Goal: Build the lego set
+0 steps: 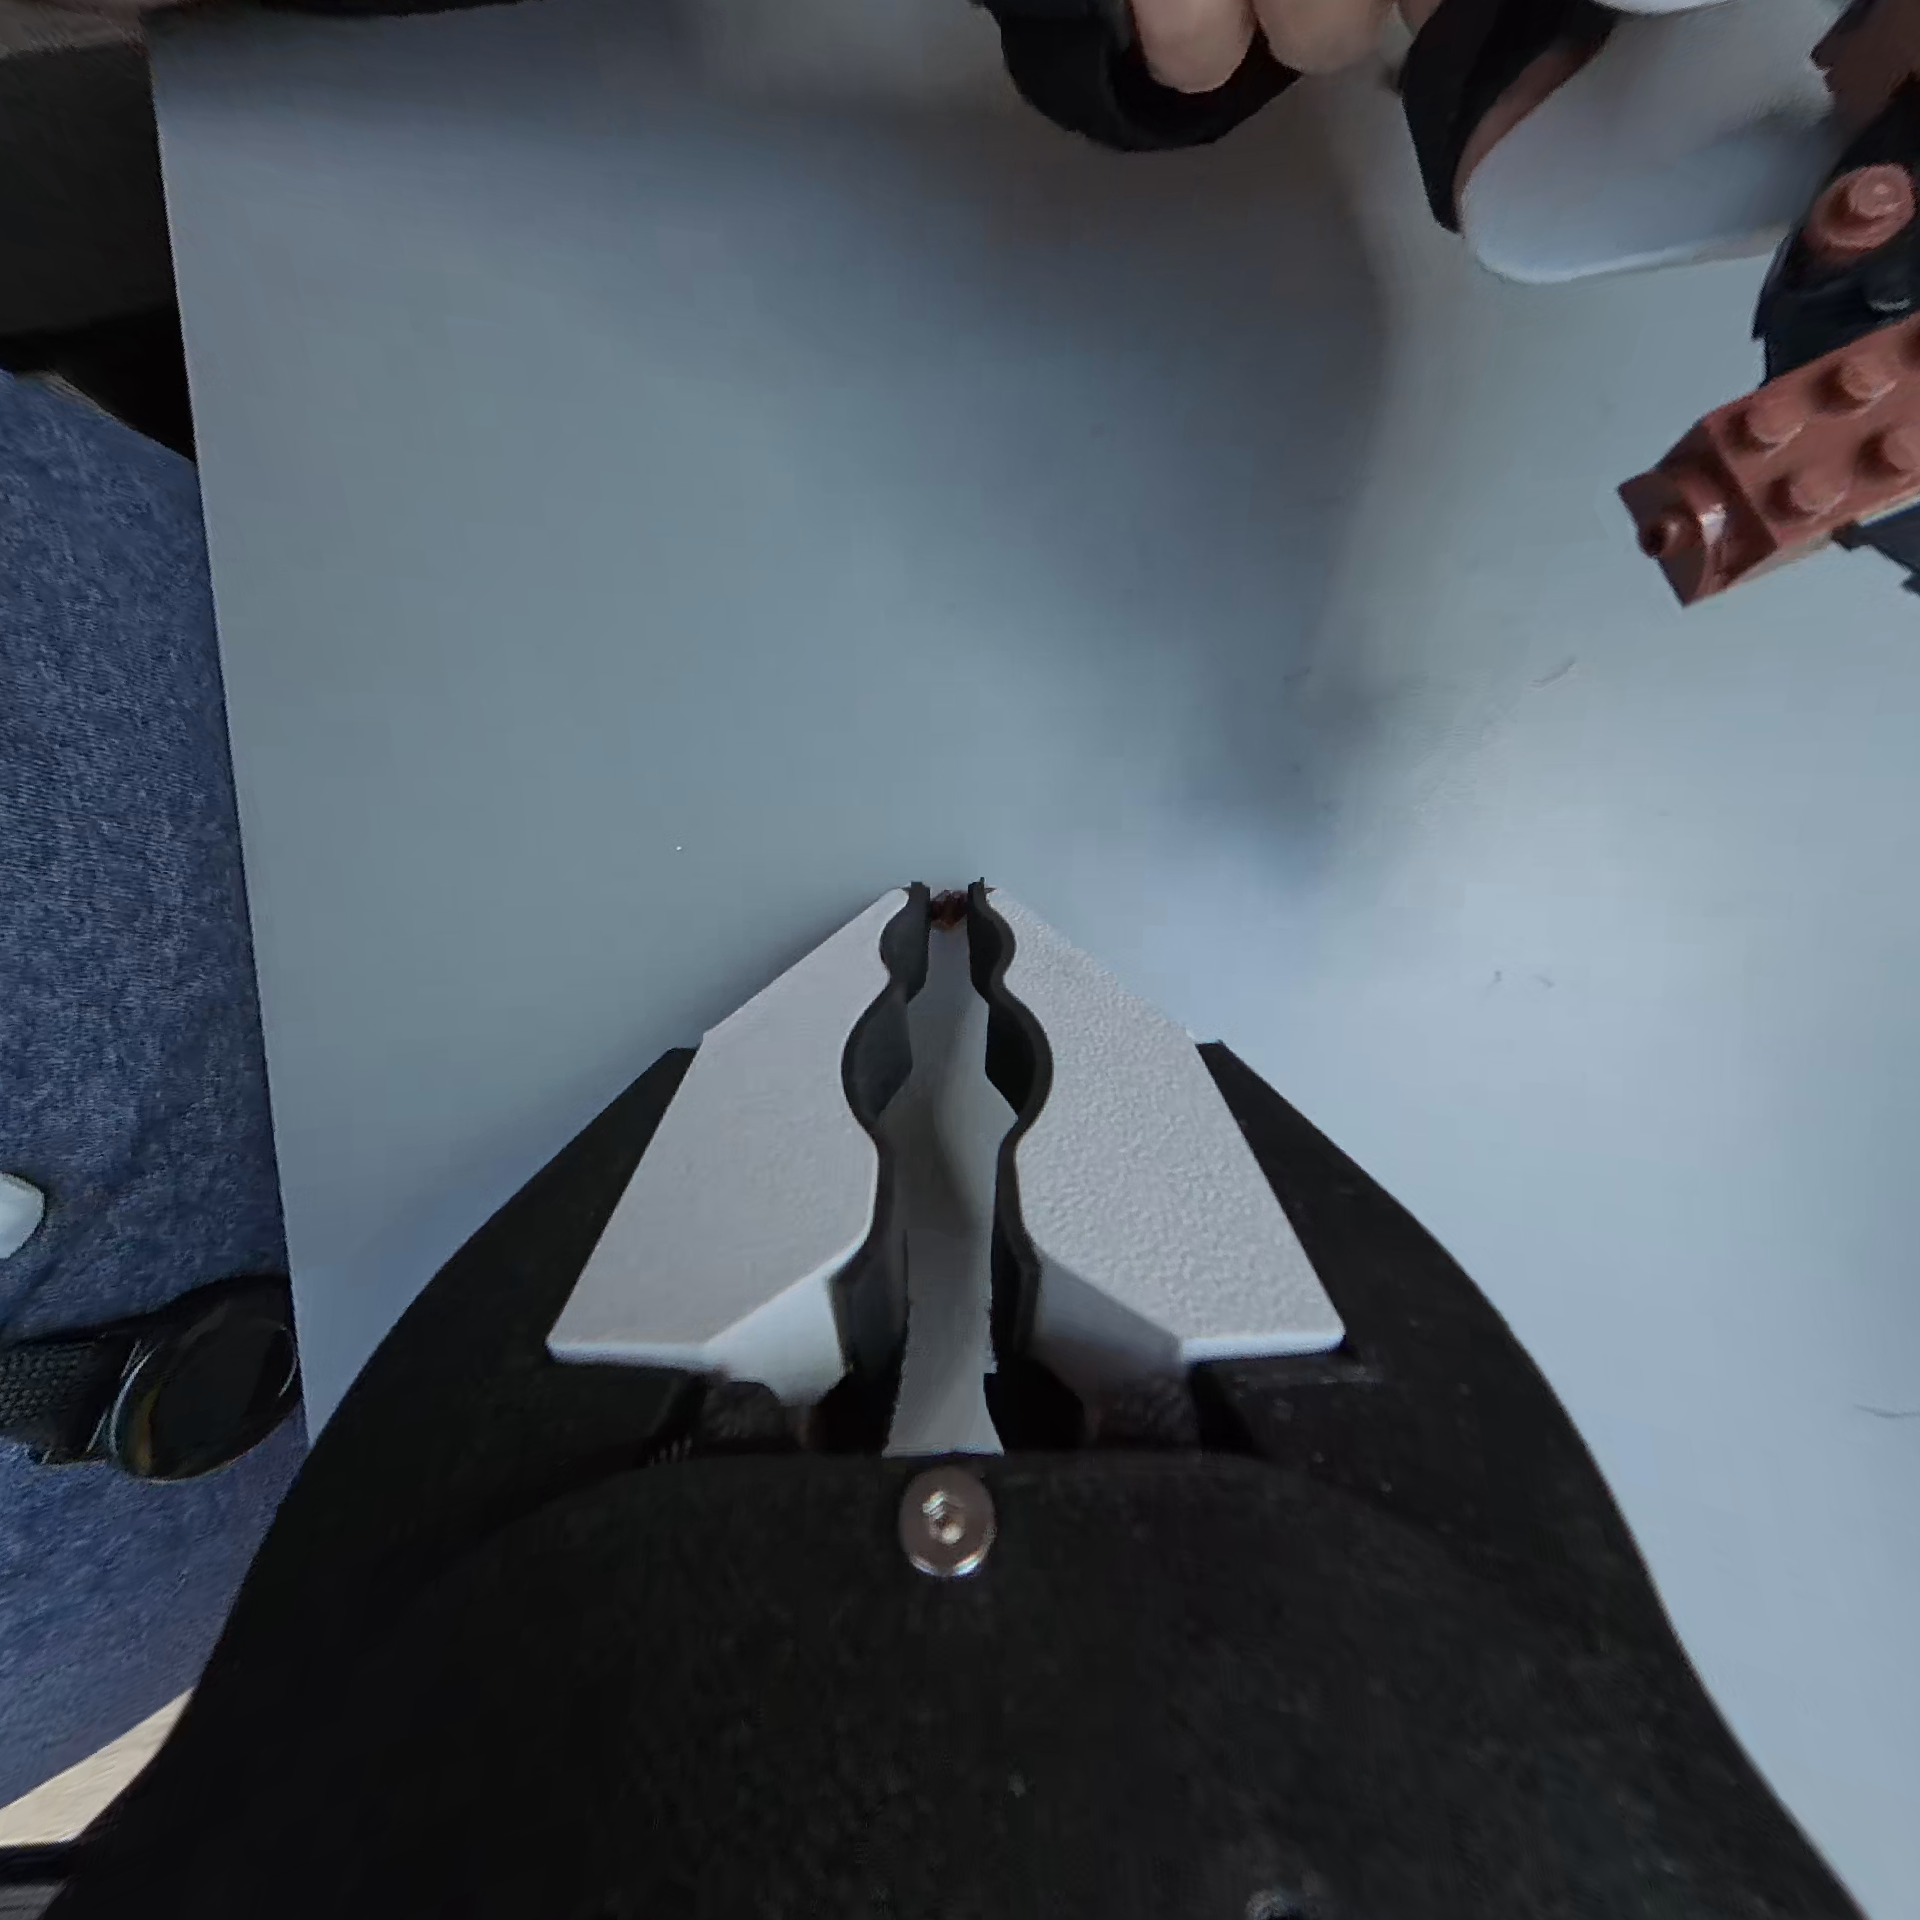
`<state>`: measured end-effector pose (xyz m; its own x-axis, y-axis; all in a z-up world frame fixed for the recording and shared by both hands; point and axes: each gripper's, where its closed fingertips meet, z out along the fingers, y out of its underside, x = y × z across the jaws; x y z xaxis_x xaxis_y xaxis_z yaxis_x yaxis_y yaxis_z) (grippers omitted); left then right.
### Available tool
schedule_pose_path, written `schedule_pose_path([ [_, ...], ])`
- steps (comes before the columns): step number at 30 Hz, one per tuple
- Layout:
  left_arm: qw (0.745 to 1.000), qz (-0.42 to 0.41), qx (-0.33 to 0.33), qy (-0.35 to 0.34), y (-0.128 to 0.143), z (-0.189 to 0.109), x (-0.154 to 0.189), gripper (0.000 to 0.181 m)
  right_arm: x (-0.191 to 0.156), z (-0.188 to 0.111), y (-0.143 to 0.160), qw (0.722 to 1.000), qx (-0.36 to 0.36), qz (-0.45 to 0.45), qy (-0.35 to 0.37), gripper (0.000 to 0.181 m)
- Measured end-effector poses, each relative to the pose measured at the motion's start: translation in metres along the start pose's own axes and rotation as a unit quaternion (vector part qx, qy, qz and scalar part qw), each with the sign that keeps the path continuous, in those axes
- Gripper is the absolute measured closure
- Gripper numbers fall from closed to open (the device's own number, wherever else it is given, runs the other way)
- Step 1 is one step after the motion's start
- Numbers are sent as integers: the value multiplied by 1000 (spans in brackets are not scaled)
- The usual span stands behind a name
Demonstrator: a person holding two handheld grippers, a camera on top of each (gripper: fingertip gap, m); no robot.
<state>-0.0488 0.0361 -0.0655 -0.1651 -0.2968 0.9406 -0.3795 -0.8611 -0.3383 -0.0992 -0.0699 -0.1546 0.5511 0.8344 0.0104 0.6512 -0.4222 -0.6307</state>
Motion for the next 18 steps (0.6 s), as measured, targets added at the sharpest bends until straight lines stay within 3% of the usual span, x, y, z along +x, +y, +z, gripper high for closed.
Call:
schedule_pose_path([
  [4, 1000, -1, -4, 6, 2, 3, 1, 175, -15, -6, 4, 990, 22, 58, -126, 175],
  [7, 1000, 1, -13, 7, 5, 5, 2, 175, -33, -16, 3, 969, 26, 26, -243, 175],
  [13, 1000, 3, -14, 10, 6, 6, 2, 175, -12, -12, 4, 968, -12, -55, -244, 173],
  [18, 1000, 0, -16, 13, 6, 6, 2, 175, -3, -11, 5, 966, -21, -69, -247, 171],
])
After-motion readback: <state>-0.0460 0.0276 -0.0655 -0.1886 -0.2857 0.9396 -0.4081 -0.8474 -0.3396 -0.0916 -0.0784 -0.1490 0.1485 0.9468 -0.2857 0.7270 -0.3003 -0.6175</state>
